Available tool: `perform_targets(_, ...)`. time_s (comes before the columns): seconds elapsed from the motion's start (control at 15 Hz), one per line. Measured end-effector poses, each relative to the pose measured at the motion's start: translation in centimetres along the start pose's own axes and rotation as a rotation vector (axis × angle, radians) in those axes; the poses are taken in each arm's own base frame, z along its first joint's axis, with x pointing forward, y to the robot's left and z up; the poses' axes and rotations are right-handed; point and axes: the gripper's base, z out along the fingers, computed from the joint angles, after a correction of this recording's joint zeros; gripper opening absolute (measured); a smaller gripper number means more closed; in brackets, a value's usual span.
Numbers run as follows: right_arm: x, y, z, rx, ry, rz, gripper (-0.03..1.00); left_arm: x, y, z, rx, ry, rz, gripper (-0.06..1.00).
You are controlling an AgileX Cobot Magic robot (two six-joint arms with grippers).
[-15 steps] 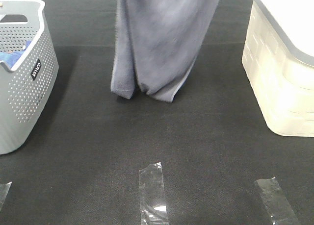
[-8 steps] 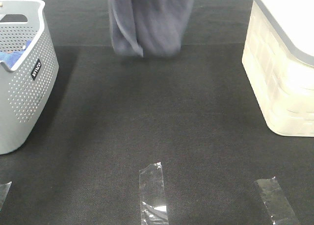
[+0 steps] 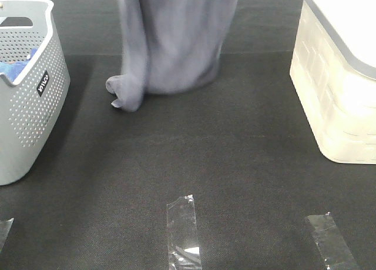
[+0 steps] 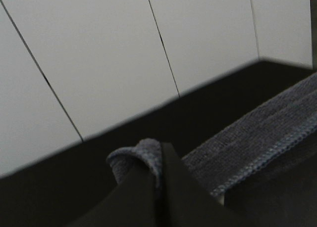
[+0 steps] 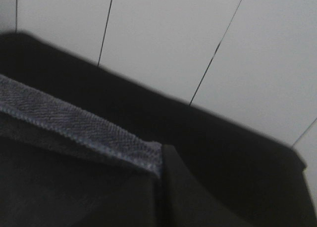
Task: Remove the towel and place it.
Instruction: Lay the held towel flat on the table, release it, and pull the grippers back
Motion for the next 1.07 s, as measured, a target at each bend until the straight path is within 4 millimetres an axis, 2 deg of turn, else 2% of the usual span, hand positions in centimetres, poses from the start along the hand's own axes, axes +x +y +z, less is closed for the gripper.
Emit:
perform_targets(0.13,1.4,0.7,-0.1,-0.062,0.154,0.012,0.00,1.4,-0.5,-0.5,0.055,0.198,-0.024,0.00)
perform_targets(0.27,0.8,0.8,-1.1,-0.075,0.162,0.022,0.00,0.8,-0.5,-1.6,0.079,0.275,-0.038,0.00)
perform_targets(0.47,-1.4,0.1,-3.1,-0.047,0.072,0.033,0.00,-1.5,0.1,-2.9,0.065,0.208,-0.051,0.00)
perform_targets(0.67,-1.6,0.0,-3.2,-0.042,0.058,0.035,0.00,-2.4,0.4,-2.9,0.039,0.120,-0.052,0.00)
perform_targets(0.87,-1.7,-0.5,-1.5,0.025,-0.076,0.002,0.00,-3.1,0.9,-1.6,-0.033,-0.116,-0.014,0.00)
perform_targets(0.93,-2.2,-0.8,-1.1,0.065,-0.177,-0.018,0.00,-3.6,1.2,-1.4,-0.071,-0.244,0.006,0.00)
perform_targets(1.07,-4.3,-1.5,-1.7,0.159,-0.429,-0.066,0.00,-5.7,1.8,-2.2,-0.155,-0.568,0.036,0.00)
